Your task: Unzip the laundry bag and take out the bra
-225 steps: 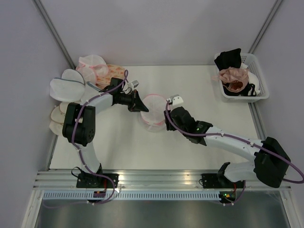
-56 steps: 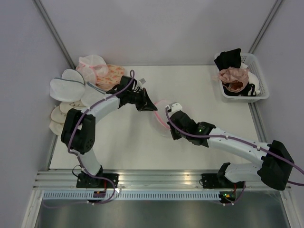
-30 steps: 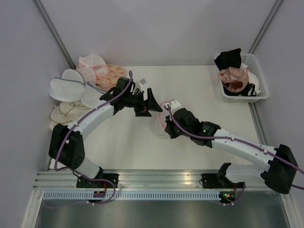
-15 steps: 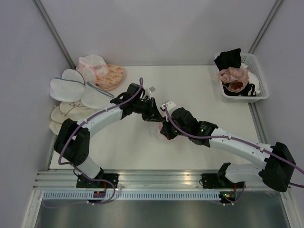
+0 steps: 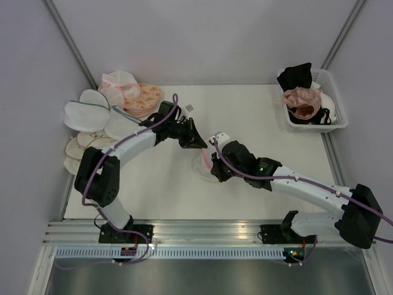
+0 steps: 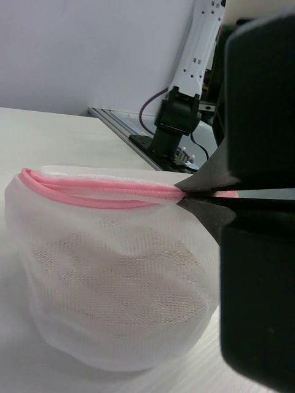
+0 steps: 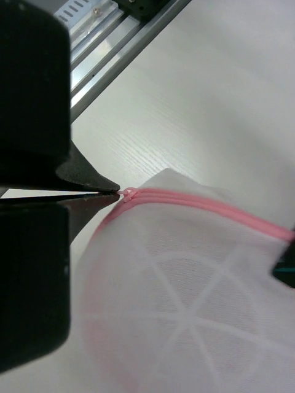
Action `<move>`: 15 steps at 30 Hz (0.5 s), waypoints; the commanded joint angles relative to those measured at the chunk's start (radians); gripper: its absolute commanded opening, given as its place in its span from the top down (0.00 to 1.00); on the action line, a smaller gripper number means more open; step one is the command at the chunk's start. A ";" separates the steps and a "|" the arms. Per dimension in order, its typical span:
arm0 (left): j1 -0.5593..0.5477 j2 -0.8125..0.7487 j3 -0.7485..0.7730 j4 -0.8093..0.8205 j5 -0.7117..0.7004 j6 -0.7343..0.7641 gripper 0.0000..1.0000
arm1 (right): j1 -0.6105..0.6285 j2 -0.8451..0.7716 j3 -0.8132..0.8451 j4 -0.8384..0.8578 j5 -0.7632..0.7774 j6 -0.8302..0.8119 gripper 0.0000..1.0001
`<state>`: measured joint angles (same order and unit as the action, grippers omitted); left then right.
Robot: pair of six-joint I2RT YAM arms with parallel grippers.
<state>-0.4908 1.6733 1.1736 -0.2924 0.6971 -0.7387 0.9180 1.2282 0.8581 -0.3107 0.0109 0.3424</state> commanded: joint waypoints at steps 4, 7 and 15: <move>0.058 0.077 0.133 -0.024 0.067 0.070 0.98 | -0.001 -0.006 -0.039 -0.109 0.208 0.047 1.00; 0.067 0.112 0.156 -0.043 0.079 0.094 0.98 | 0.001 0.022 -0.013 -0.180 0.400 0.093 1.00; 0.106 0.236 0.305 -0.050 0.140 0.131 0.89 | -0.001 0.040 0.025 -0.173 0.439 0.093 0.99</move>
<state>-0.4080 1.8805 1.3857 -0.3653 0.7979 -0.6640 0.9180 1.2785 0.8406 -0.4606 0.4122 0.4351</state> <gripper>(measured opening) 0.089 0.007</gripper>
